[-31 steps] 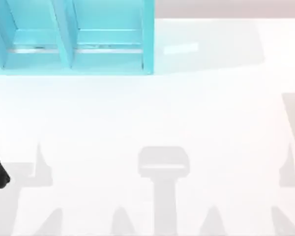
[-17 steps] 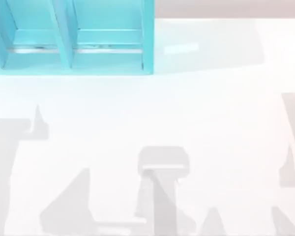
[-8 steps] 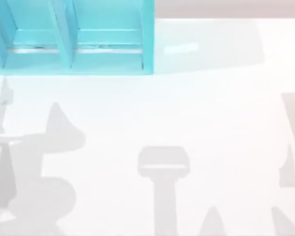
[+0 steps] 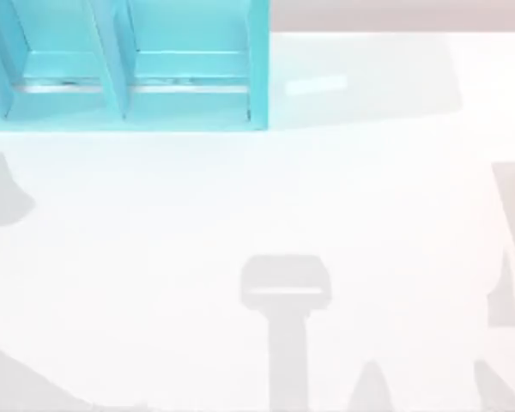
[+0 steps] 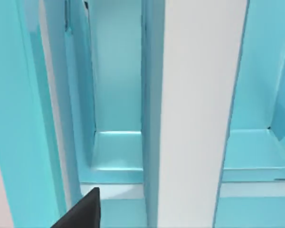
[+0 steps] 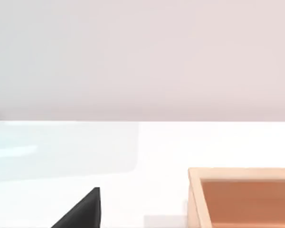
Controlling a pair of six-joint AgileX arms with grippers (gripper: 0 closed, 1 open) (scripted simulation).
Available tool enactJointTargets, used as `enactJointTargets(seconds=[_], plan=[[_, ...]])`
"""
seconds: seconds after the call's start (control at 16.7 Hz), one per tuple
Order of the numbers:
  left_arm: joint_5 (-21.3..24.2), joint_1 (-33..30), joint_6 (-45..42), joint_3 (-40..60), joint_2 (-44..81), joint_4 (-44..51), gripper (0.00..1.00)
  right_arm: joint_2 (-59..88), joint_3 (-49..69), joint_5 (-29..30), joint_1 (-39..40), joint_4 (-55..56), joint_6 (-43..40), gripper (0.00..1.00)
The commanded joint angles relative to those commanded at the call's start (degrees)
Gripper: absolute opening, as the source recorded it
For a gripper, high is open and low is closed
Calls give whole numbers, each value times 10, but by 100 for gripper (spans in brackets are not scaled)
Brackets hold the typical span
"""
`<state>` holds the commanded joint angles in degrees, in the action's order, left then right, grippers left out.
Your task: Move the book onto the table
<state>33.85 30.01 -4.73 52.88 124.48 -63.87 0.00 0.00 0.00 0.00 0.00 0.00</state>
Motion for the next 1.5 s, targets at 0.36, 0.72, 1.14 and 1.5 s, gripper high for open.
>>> enactJointTargets(seconds=[0.36, 0.72, 1.14, 1.5], plan=[[3, 1, -1, 8, 13, -10, 100, 0, 0, 0, 0, 0, 0, 100], [-19, -20, 3, 96, 62, 25, 100, 0, 0, 0, 0, 0, 0, 100], [-61, -63, 10, 255, 145, 96, 100, 0, 0, 0, 0, 0, 0, 100], [-63, -65, 10, 261, 148, 99, 92, 0, 0, 0, 0, 0, 0, 100]])
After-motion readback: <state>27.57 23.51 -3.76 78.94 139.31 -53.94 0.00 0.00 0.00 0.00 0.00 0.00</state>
